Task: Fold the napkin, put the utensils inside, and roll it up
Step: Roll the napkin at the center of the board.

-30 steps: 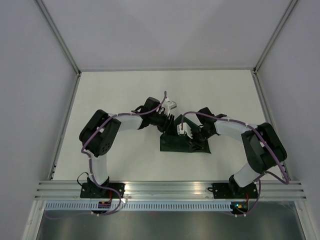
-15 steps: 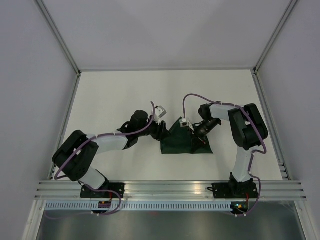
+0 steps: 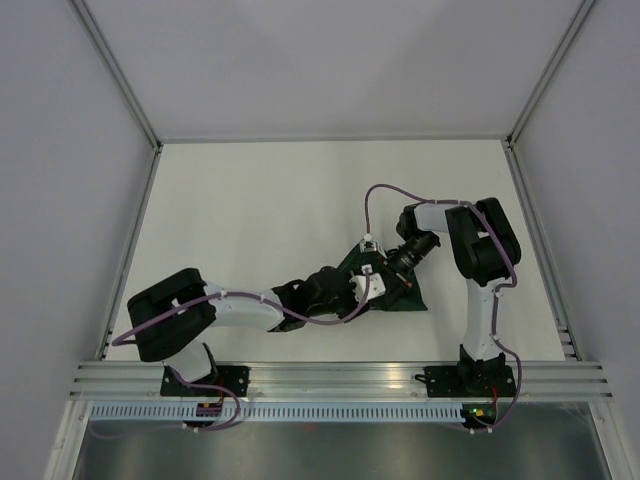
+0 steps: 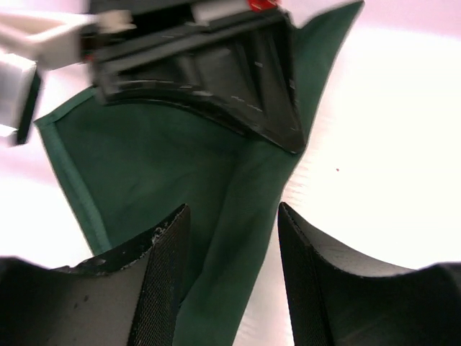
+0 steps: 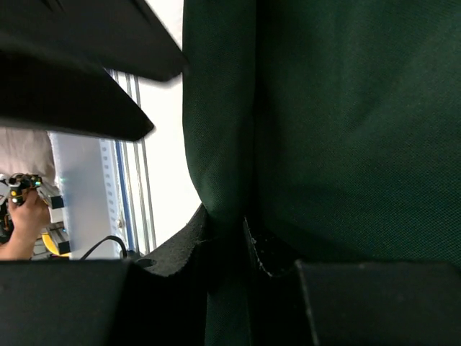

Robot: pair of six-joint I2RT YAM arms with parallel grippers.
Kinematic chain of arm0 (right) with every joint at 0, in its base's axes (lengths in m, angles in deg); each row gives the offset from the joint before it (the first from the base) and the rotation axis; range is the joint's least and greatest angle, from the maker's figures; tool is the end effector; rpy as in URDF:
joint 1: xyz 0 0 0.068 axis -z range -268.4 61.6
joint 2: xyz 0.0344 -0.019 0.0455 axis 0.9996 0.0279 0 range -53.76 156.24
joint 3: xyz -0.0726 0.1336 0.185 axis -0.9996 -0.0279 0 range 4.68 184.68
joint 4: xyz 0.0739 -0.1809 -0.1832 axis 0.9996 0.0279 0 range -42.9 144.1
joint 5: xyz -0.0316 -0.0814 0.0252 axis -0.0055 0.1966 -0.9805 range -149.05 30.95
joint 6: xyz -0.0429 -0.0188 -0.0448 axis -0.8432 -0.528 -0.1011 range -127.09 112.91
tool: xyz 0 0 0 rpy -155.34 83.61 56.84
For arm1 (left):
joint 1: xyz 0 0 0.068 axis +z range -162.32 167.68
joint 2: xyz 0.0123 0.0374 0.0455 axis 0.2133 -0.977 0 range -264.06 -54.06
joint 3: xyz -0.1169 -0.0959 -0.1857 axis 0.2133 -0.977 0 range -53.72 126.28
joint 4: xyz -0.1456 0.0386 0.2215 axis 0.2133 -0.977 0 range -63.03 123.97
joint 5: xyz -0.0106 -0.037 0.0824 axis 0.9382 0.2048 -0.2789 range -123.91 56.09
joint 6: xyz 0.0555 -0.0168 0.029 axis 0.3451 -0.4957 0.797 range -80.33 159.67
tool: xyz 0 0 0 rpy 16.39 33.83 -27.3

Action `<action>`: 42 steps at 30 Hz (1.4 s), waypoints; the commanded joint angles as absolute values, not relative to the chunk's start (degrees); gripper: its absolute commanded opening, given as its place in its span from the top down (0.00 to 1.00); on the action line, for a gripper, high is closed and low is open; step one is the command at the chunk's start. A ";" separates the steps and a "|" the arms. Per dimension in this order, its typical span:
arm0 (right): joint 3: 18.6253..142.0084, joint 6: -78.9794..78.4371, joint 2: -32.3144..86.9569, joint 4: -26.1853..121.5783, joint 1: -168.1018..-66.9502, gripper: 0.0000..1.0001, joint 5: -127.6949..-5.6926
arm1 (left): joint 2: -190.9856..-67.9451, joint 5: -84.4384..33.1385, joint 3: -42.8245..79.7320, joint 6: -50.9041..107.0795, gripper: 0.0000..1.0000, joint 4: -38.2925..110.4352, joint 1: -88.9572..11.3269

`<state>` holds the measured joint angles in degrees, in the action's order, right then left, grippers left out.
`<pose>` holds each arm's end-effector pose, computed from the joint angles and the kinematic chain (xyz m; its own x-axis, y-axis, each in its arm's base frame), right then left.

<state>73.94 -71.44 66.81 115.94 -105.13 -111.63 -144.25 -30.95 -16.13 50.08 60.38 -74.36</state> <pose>0.2645 0.1215 0.0613 -0.5451 -0.7359 -0.4017 -0.6570 0.0773 0.7499 0.1539 -0.2955 0.1242 -0.0402 0.4608 -0.8866 0.9264 0.3497 0.1398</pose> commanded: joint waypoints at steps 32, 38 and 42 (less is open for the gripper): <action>77.63 -74.85 72.01 113.19 -103.60 0.75 -106.42 | -160.76 -30.84 -7.22 62.17 0.68 56.82 -79.29; 78.25 -74.67 70.52 113.90 -103.34 0.60 -106.78 | -162.07 -26.01 -7.48 59.27 0.82 54.36 -77.27; 79.30 -74.85 69.20 115.21 -102.64 0.52 -107.74 | -162.52 -22.93 -7.48 57.69 0.91 52.95 -75.42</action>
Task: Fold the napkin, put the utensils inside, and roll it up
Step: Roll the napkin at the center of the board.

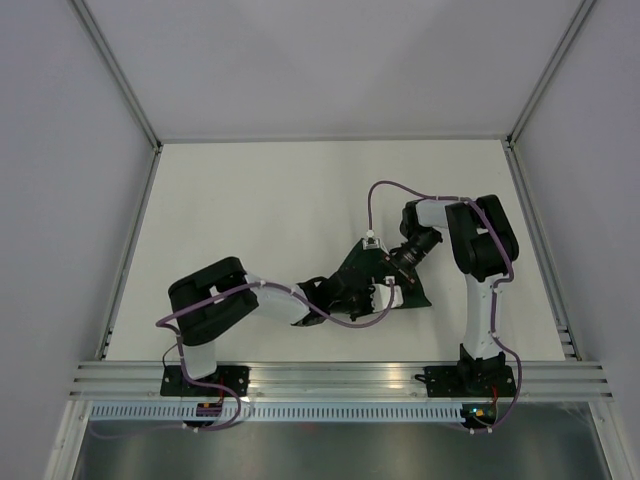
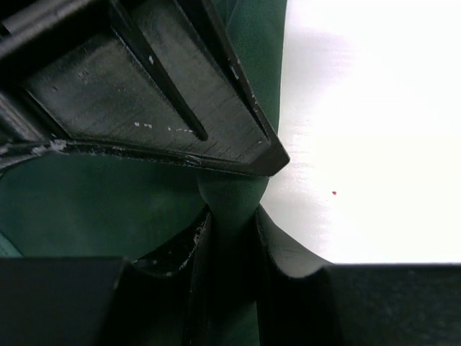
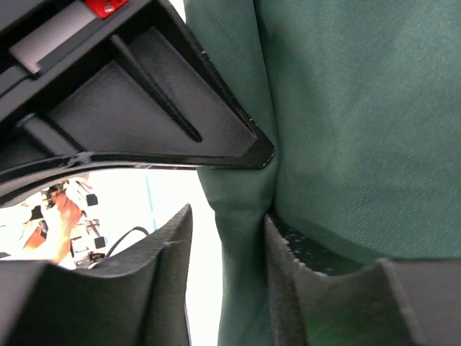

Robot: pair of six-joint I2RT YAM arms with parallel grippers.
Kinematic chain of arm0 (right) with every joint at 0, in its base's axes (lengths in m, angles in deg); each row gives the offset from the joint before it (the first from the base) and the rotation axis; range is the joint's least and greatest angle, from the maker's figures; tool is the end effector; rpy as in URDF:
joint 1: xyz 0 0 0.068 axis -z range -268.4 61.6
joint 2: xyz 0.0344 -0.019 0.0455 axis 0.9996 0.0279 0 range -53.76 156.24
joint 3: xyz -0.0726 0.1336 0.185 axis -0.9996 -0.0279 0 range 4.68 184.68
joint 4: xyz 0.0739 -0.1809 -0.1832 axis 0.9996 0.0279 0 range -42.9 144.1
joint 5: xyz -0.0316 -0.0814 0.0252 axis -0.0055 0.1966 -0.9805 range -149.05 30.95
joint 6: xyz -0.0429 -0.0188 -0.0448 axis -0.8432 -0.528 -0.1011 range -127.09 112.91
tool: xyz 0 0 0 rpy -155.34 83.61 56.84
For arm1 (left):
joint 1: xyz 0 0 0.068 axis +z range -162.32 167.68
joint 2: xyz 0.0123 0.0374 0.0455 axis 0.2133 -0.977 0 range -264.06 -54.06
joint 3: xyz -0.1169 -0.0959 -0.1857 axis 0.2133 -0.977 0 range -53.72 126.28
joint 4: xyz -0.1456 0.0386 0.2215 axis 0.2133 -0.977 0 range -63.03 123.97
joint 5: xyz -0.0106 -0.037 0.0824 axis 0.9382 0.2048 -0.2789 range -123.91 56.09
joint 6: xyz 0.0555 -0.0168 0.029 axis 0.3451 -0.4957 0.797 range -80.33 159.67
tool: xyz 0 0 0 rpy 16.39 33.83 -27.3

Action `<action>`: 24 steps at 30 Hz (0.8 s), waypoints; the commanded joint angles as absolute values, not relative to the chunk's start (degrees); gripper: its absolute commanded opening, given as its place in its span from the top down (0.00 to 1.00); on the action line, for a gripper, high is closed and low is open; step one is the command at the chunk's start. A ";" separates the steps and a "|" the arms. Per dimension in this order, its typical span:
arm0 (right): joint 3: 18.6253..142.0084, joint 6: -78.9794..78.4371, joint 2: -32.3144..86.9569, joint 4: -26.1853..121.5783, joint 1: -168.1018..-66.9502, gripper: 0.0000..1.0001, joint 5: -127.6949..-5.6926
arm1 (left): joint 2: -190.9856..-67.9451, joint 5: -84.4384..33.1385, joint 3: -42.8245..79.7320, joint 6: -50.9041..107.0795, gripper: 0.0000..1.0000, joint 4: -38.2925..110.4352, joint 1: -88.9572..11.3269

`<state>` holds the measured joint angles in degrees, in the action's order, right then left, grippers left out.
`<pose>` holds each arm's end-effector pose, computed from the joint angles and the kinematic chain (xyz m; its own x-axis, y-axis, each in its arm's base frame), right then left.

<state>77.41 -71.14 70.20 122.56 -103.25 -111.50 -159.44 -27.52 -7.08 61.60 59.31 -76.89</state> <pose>0.2700 0.1131 0.0609 -0.6104 -0.7288 -0.3102 -0.5650 0.1262 0.8153 0.1523 -0.3335 0.0820 0.1309 0.5893 -0.7972 0.9578 0.1322 0.2550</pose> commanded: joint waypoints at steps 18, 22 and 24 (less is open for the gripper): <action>79.93 -76.34 53.66 114.01 -94.47 0.44 -115.74 | -168.31 -1.94 -4.24 45.74 0.96 49.97 -62.68; 71.85 -69.53 45.49 102.51 -94.11 0.41 -114.43 | -172.26 2.90 1.19 43.19 0.95 42.88 -60.22; 65.09 -66.16 39.36 91.78 -94.37 0.38 -111.37 | -175.69 7.02 3.75 42.13 0.94 39.78 -59.17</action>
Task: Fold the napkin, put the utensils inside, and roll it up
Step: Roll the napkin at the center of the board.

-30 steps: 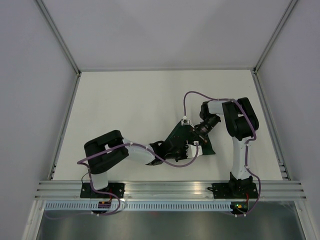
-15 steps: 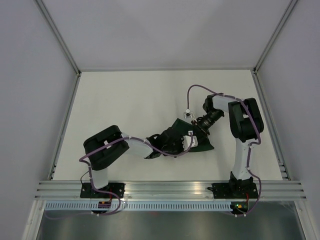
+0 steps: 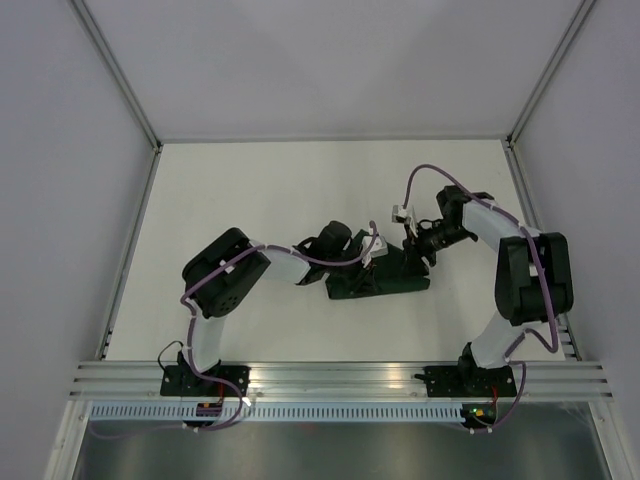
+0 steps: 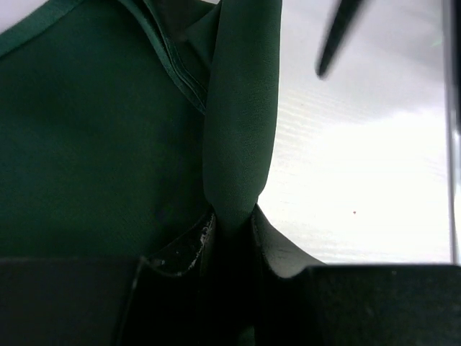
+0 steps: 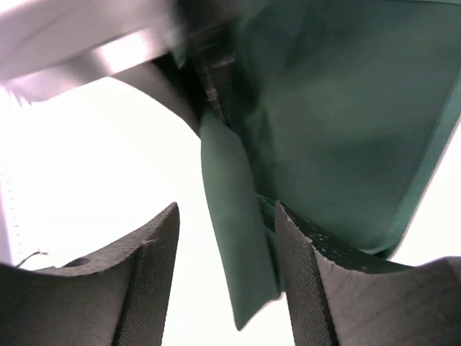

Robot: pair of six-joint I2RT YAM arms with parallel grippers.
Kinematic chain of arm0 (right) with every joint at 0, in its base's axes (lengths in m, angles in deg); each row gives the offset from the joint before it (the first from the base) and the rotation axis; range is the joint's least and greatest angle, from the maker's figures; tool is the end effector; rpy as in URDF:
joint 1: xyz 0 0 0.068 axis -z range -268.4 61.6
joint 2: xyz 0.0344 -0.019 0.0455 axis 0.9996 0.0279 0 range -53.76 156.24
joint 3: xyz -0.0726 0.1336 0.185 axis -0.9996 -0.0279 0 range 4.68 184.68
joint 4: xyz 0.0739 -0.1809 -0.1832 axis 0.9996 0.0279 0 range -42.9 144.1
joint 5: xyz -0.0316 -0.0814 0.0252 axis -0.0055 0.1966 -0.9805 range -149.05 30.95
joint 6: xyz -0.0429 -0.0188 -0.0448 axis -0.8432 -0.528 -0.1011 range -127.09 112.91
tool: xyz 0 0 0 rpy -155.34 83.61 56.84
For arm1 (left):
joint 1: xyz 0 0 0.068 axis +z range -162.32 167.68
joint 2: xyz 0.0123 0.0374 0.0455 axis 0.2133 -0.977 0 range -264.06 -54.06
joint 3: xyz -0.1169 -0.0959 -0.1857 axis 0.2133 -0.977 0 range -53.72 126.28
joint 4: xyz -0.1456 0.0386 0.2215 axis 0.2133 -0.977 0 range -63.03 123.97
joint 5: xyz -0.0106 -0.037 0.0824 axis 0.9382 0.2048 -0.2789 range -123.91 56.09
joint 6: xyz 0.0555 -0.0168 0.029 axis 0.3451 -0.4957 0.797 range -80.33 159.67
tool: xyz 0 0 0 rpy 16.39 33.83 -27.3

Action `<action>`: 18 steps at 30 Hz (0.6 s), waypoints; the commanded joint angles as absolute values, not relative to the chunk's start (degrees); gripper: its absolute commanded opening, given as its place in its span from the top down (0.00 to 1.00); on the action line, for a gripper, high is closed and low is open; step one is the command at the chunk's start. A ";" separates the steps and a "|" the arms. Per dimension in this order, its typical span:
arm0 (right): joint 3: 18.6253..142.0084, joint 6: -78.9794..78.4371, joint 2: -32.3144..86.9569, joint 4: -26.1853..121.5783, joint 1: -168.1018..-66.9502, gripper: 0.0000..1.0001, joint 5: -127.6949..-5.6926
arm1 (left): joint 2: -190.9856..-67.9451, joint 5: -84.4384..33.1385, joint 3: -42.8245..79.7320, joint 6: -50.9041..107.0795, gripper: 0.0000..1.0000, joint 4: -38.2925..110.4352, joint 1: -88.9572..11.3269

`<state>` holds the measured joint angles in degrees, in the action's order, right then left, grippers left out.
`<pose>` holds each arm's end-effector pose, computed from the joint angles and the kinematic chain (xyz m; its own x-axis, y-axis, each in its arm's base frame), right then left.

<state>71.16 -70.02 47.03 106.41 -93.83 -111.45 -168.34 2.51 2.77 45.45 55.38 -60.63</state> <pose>0.2930 0.0681 0.1418 -0.4450 -0.5881 -0.6753 -0.8883 0.1946 0.4159 0.2381 -0.3125 0.0734 -0.2999 0.4588 -0.8364 0.9539 0.1327 -0.2692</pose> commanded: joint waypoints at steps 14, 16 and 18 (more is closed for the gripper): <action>36.24 -55.87 16.12 55.46 -110.62 0.28 -89.56 | -185.01 20.40 13.61 38.70 0.93 27.64 -55.38; 35.80 -55.87 16.20 55.01 -111.77 0.28 -88.59 | -185.19 20.49 14.13 38.70 0.93 26.68 -55.29; 34.92 -55.69 16.20 53.96 -113.18 0.28 -87.18 | -185.37 20.76 14.75 38.79 0.92 25.97 -55.21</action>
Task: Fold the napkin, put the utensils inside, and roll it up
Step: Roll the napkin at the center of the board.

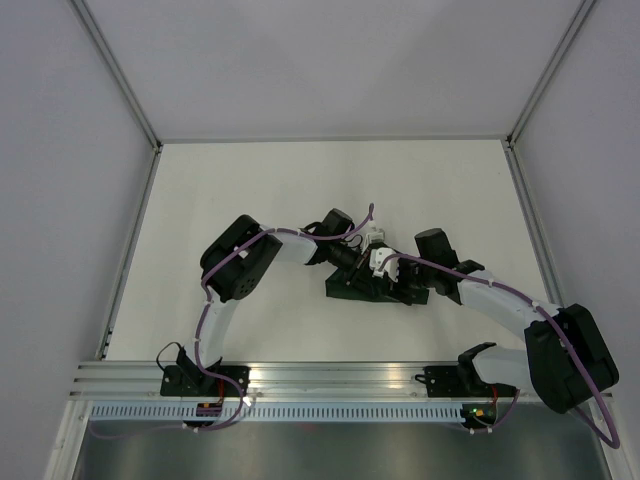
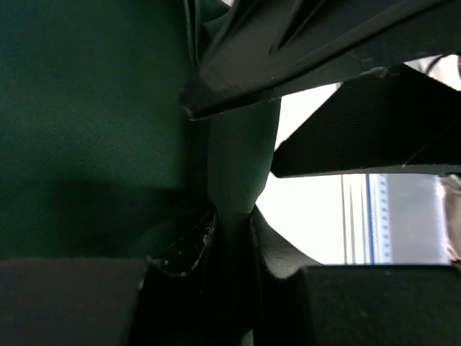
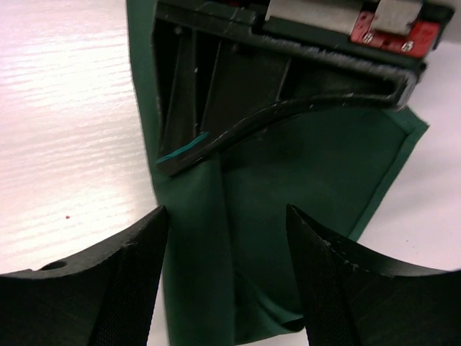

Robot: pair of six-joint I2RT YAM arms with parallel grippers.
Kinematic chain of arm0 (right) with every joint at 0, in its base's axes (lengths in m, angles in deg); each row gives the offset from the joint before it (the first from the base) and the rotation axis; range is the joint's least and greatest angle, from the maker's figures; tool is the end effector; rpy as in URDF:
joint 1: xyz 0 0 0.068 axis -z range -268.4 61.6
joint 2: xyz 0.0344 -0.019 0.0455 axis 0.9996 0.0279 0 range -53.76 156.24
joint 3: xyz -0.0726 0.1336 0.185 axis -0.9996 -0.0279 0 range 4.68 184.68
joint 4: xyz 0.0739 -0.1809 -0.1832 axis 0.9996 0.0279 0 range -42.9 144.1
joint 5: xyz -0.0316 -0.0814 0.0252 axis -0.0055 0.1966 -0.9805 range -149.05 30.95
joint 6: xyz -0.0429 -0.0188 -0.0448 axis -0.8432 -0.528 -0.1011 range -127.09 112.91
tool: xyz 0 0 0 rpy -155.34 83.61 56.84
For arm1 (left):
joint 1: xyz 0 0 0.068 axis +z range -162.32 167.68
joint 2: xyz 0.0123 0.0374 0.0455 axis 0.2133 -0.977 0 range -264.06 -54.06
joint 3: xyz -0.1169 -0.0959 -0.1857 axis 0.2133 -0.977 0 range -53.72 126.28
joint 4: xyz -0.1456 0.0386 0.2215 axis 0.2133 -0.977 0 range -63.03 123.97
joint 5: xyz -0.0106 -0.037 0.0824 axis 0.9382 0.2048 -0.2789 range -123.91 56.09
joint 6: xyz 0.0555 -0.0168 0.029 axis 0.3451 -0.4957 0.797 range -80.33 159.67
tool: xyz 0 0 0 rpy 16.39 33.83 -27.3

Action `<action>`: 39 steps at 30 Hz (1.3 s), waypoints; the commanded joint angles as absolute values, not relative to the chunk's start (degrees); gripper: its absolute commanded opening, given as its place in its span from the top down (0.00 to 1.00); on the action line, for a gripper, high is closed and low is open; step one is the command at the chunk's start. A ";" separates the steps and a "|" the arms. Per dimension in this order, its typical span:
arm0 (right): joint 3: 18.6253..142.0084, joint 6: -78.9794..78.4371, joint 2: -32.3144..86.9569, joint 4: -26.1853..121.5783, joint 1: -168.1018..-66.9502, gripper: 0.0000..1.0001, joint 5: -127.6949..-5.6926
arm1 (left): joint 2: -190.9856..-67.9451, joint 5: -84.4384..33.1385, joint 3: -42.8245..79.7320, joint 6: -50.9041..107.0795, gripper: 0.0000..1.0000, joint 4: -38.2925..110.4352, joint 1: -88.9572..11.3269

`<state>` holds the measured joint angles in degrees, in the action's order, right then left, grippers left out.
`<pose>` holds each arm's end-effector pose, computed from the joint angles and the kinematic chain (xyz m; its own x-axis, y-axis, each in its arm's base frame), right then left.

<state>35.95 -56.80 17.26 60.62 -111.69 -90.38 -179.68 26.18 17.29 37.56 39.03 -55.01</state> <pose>0.2169 0.1220 0.1216 -0.0005 -0.7096 -0.7046 -0.9646 0.1862 -0.1868 0.2736 -0.3121 0.0538 -0.5865 0.5163 -0.6240 0.7304 0.0042 -0.6830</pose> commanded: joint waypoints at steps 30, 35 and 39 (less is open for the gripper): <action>34.92 -54.37 20.68 57.65 -121.18 0.28 -87.45 | -185.37 18.74 16.86 36.94 0.88 23.77 -54.94; 34.92 -53.67 22.53 56.42 -121.18 0.32 -86.48 | -184.84 19.17 16.77 36.94 0.86 23.69 -55.03; 34.65 -53.58 22.18 57.12 -121.18 0.42 -86.39 | -183.79 18.82 16.86 36.59 0.75 23.68 -54.85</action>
